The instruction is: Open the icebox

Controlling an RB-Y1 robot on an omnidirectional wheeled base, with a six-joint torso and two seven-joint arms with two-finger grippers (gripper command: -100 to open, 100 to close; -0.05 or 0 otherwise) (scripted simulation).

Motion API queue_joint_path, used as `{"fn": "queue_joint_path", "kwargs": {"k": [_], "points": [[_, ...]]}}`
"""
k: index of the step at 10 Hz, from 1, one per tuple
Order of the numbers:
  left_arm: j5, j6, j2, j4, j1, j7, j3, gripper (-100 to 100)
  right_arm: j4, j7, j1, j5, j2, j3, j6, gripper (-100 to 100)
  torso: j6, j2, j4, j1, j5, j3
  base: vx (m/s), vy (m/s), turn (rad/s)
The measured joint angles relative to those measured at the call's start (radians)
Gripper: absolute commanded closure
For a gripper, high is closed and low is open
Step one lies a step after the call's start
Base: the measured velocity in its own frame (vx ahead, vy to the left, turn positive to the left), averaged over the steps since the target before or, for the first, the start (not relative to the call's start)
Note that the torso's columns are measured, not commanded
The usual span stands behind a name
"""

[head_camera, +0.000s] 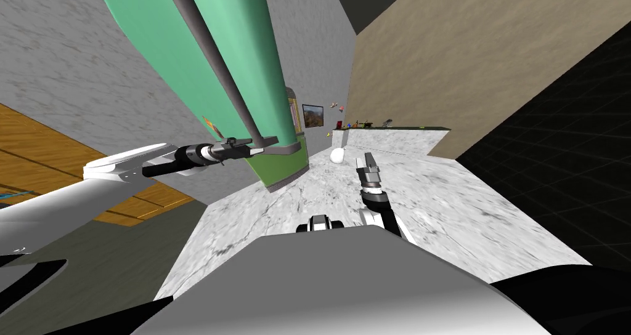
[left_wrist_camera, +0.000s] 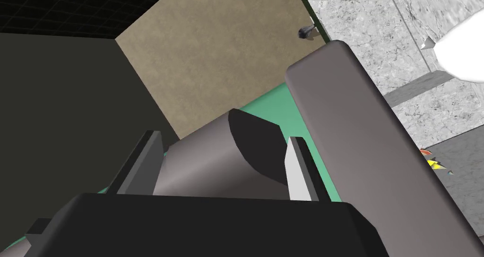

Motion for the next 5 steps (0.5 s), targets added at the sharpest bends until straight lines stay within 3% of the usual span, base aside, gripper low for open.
{"fn": "queue_joint_path", "kwargs": {"k": [1, 3, 4, 5], "points": [[0.018, 0.025, -0.028, 0.000, -0.024, -0.026, -0.025, -100, 0.000, 0.000, 0.000, 0.000, 0.000, 0.000, 0.000, 0, 0.000, -0.004, -0.004, -0.006, 0.000, -0.002, 0.018, 0.160, -0.014], [0.013, 0.079, -0.090, 0.013, -0.108, -0.034, -0.073, -100, 0.000, 0.000, 0.001, 0.000, 0.001, 0.000, 0.000, 0, 0.000, 0.000, -0.003, -0.022, -0.005, 0.001, 0.035, 0.005, 0.019], [0.012, 0.101, -0.101, 0.022, -0.133, -0.033, -0.078, -100, 0.000, 0.000, 0.000, 0.000, 0.001, 0.001, 0.000, 0, 0.000, 0.004, -0.002, -0.020, -0.005, 0.004, 0.017, -0.042, -0.006], [0.017, 0.128, -0.099, 0.014, -0.128, -0.034, -0.071, -100, 0.000, 0.000, 0.000, 0.000, 0.001, 0.001, 0.000, 0, 0.000, 0.008, -0.001, -0.015, -0.003, 0.007, 0.010, -0.032, -0.003]]}}
